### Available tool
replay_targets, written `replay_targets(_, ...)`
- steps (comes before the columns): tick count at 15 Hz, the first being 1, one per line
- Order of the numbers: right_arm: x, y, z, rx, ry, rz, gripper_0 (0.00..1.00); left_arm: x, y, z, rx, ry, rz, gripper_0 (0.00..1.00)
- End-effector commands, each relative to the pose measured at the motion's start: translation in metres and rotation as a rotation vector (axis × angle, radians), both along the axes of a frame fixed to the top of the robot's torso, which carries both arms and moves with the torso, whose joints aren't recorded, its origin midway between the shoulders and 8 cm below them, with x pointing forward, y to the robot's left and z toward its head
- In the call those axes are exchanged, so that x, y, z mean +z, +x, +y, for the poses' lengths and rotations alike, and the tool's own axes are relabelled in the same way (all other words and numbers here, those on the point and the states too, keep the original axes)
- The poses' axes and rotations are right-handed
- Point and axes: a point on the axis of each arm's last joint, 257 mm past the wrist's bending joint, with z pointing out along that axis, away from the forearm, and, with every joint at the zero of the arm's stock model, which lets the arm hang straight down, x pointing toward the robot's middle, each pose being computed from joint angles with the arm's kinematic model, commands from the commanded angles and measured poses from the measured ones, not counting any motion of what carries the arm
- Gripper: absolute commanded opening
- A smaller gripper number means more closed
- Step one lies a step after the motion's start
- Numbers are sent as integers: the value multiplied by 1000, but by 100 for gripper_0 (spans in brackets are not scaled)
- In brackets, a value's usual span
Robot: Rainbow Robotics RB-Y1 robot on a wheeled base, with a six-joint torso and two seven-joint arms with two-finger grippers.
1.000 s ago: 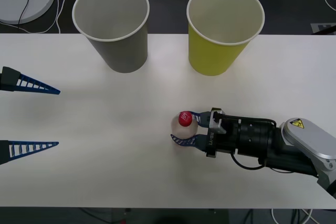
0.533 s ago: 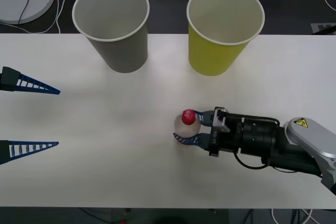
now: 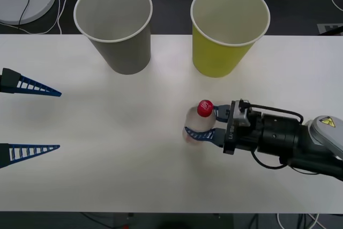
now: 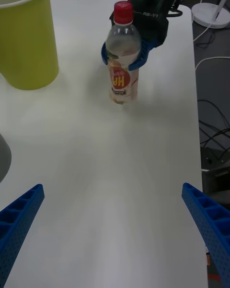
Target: Put the can into the green bin and the plastic bottle into the gray bin
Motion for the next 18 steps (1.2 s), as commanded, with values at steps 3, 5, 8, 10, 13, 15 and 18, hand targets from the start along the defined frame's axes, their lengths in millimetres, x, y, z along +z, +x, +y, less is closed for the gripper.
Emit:
replay_targets(3,30,-5,-18,-27,25,55,0,0,0,0,0,0,0,100)
replay_targets(5,42,-7,-27,-35,20,62,0,0,0,0,0,0,0,100)
replay_targets(8,65,-10,-34,-63,7,54,0,0,0,0,0,0,0,100)
replay_targets(10,80,-17,-35,-78,19,66,0,0,0,0,0,0,0,100)
replay_targets(13,105,-26,-37,-88,28,84,0,0,0,0,0,0,0,100)
replay_targets(15,122,-29,-42,-98,30,98,0,0,0,0,0,0,0,100)
replay_targets(18,143,-27,-52,-135,12,111,0,0,0,0,0,0,0,100)
